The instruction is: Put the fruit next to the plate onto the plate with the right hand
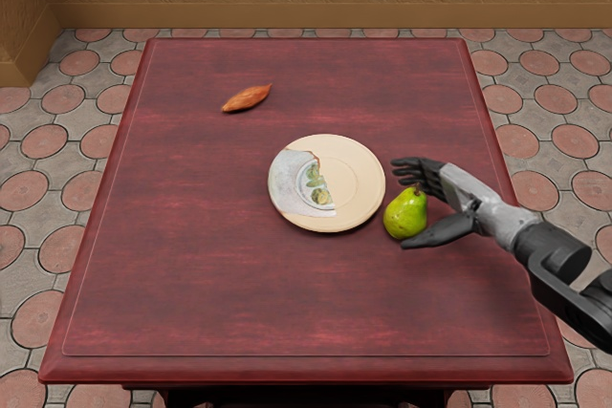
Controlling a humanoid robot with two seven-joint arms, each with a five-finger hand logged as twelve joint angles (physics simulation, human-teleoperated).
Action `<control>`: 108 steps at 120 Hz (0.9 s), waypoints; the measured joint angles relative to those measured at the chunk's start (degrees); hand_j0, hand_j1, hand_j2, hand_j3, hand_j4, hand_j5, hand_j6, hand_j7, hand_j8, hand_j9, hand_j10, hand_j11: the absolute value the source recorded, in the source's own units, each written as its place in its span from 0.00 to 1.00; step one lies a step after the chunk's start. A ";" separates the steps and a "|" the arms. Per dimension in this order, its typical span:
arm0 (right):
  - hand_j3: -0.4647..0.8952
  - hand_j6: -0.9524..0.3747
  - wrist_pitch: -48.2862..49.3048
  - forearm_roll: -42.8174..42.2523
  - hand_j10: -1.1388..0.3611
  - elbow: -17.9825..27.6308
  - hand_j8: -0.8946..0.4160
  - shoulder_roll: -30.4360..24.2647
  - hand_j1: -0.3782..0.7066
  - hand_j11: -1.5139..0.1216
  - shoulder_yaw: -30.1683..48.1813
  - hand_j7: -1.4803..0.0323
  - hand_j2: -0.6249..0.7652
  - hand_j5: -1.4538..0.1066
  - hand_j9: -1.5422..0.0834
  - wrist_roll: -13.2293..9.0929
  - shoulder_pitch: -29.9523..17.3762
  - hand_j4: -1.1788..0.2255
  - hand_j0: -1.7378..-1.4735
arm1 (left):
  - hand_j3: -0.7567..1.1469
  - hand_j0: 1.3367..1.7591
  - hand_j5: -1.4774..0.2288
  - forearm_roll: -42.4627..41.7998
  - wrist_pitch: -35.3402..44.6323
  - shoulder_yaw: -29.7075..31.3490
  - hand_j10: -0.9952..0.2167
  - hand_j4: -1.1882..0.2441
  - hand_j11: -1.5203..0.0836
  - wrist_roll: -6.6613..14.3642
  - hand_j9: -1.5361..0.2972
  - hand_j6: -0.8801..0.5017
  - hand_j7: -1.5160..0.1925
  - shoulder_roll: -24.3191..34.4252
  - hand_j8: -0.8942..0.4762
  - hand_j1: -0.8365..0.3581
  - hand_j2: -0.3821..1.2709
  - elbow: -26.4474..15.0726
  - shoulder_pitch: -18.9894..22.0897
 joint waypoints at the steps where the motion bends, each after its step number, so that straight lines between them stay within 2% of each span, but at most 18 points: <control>1: 0.34 0.52 -0.01 0.00 0.58 0.00 0.48 -0.01 0.31 0.72 0.00 0.75 0.41 0.71 0.74 0.06 -0.05 0.65 0.30 | 0.40 0.76 0.87 0.00 0.00 0.00 0.82 0.83 0.95 0.00 0.84 0.64 0.89 0.00 0.65 0.99 0.23 0.00 0.00; 39: 0.34 0.44 -0.27 -0.31 0.53 -0.84 0.41 0.93 0.42 0.64 -0.08 0.67 0.40 0.64 0.67 0.76 -0.91 0.57 0.30 | 0.40 0.76 0.87 0.01 0.00 -0.01 0.82 0.83 0.95 -0.01 0.84 0.64 0.89 0.00 0.65 0.99 0.23 0.01 -0.01; 53: 0.34 0.38 -0.31 -0.44 0.53 -0.92 0.39 0.99 0.51 0.57 -0.17 0.60 0.39 0.58 0.60 1.15 -1.59 0.50 0.30 | 0.40 0.76 0.87 0.01 0.00 -0.02 0.82 0.83 0.95 -0.01 0.84 0.64 0.89 0.00 0.65 0.99 0.23 0.01 -0.04; 66: 0.34 0.29 -0.26 -0.52 0.55 -1.08 0.41 0.93 0.58 0.48 -0.19 0.50 0.49 0.49 0.51 2.13 -2.27 0.42 0.31 | 0.40 0.76 0.87 0.01 0.00 -0.03 0.82 0.83 0.95 -0.01 0.84 0.64 0.89 0.00 0.65 0.99 0.23 0.01 0.01; 81: 0.34 0.34 -0.01 -0.58 0.59 -2.51 0.46 1.71 0.60 0.38 -0.07 0.43 0.52 0.40 0.42 2.75 -2.64 0.39 0.35 | 0.40 0.76 0.87 0.02 0.00 -0.05 0.82 0.83 0.95 -0.02 0.84 0.64 0.89 0.00 0.65 0.99 0.23 0.01 0.01; 87: 0.34 0.33 -0.02 -0.83 0.58 -3.25 0.47 2.17 0.63 0.36 0.01 0.42 0.68 0.38 0.39 2.77 -2.71 0.38 0.35 | 0.40 0.76 0.87 0.03 0.00 -0.08 0.82 0.83 0.95 -0.03 0.84 0.64 0.89 0.00 0.65 0.99 0.23 0.01 0.00; 94: 0.34 0.31 -0.17 -0.96 0.55 -3.86 0.46 2.62 0.63 0.35 0.04 0.41 0.76 0.38 0.39 2.72 -2.79 0.36 0.35 | 0.40 0.76 0.87 0.05 0.00 -0.10 0.82 0.83 0.95 -0.04 0.84 0.64 0.89 0.00 0.65 0.99 0.23 0.01 0.01; 96: 0.34 0.31 -0.19 -1.04 0.56 -3.98 0.46 2.71 0.61 0.35 0.03 0.41 0.73 0.38 0.39 2.69 -2.81 0.36 0.34 | 0.40 0.76 0.87 0.04 0.00 -0.09 0.82 0.83 0.95 -0.03 0.84 0.64 0.89 0.00 0.65 0.99 0.23 0.01 0.01; 108: 0.34 0.33 0.04 -0.98 0.56 -4.29 0.47 2.77 0.59 0.30 -0.06 0.37 0.72 0.34 0.36 2.68 -2.89 0.33 0.34 | 0.40 0.76 0.87 0.04 0.00 -0.07 0.82 0.83 0.95 -0.03 0.84 0.64 0.89 0.00 0.65 0.99 0.23 0.01 0.00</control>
